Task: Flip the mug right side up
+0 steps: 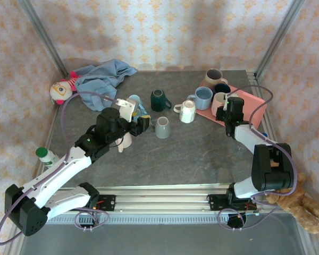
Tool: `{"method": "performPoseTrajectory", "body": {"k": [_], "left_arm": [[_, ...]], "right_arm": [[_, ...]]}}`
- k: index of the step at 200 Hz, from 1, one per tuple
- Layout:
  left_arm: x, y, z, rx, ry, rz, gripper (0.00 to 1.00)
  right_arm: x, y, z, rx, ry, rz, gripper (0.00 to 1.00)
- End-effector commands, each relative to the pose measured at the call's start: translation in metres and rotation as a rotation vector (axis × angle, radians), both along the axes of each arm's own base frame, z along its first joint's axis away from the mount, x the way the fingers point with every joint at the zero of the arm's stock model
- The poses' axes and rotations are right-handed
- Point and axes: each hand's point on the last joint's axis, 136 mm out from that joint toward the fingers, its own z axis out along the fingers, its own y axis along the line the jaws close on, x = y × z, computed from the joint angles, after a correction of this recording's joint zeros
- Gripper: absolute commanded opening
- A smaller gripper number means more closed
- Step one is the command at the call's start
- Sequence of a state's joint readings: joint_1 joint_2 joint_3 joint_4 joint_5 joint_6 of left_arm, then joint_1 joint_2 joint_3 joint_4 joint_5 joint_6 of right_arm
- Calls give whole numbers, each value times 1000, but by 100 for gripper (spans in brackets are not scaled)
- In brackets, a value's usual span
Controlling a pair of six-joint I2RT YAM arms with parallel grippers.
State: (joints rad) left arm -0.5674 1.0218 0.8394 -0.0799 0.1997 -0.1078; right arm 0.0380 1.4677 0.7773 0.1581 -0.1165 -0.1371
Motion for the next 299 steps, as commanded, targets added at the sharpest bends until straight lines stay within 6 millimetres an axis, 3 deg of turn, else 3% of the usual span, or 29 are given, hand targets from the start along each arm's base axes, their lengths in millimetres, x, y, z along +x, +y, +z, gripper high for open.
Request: {"method": "performPoseTrajectory", "body": {"k": [1, 61, 148, 180, 230, 299], "left_arm": [[-1, 1, 8, -28, -41, 15, 66], [1, 7, 17, -25, -40, 57, 67], [2, 6, 16, -36, -36, 62, 68], [0, 9, 14, -16, -36, 68, 69], [1, 14, 9, 3, -43, 86, 70], [4, 11, 7, 3, -44, 80, 70]], "right_arm": [[22, 3, 36, 37, -179, 8, 0], [16, 7, 19, 102, -180, -1, 0], [16, 19, 13, 75, -116, 48, 1], [16, 24, 10, 77, -87, 80, 7], [10, 32, 3, 90, -27, 118, 27], [-6, 33, 2, 137, 30, 102, 38]]}}
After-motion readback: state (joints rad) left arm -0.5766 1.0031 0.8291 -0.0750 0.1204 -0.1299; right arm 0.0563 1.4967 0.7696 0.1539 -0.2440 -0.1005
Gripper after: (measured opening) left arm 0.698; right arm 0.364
